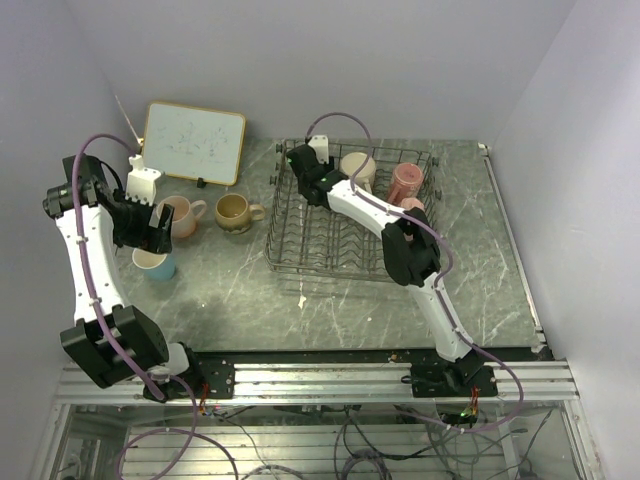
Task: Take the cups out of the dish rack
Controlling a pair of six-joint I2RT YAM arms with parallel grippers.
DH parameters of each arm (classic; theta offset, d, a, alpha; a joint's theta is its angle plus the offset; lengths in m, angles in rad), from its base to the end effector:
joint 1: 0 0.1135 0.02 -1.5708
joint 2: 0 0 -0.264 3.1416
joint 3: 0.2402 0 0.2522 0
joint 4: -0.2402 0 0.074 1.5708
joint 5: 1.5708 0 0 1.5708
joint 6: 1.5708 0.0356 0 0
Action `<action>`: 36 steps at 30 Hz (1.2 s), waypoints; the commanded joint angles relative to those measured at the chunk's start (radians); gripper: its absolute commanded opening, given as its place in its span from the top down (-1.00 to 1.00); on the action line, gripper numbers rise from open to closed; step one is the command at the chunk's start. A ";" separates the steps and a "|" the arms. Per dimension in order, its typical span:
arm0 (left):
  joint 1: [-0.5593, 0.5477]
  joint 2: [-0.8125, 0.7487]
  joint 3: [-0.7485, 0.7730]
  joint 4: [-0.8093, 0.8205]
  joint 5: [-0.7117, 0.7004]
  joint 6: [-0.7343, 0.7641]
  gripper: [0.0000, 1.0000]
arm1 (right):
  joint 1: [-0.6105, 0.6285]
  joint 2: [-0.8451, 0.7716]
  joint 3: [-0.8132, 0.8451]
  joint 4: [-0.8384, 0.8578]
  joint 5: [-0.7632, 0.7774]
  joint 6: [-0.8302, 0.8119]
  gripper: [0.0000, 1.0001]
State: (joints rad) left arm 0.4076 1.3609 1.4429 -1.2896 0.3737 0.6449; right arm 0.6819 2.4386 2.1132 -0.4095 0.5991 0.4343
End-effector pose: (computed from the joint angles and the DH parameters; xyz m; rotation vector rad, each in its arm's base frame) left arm 0.2276 0.0841 0.3514 0.4032 2.6084 -0.1879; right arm 0.4392 0.3307 0.1934 0.0270 2.1580 -0.0573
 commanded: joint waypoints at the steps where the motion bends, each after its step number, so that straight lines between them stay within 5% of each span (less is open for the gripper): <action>1: -0.006 -0.026 -0.012 0.001 0.023 0.013 -0.98 | -0.009 0.030 0.032 0.058 0.048 -0.034 0.04; 17: -0.007 -0.048 0.009 -0.020 0.041 0.012 -0.98 | -0.028 0.072 0.049 0.078 0.028 -0.071 0.28; 27: -0.007 -0.057 0.007 -0.023 0.076 0.001 -0.98 | -0.029 0.034 0.044 0.116 -0.001 -0.141 1.00; 36: -0.009 -0.057 0.020 -0.026 0.132 0.004 -0.98 | -0.029 -0.122 -0.055 0.196 -0.035 -0.183 1.00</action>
State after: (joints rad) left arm 0.4072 1.3239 1.4387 -1.2980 0.4438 0.6472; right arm 0.6556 2.4516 2.0823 -0.3012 0.5709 0.2802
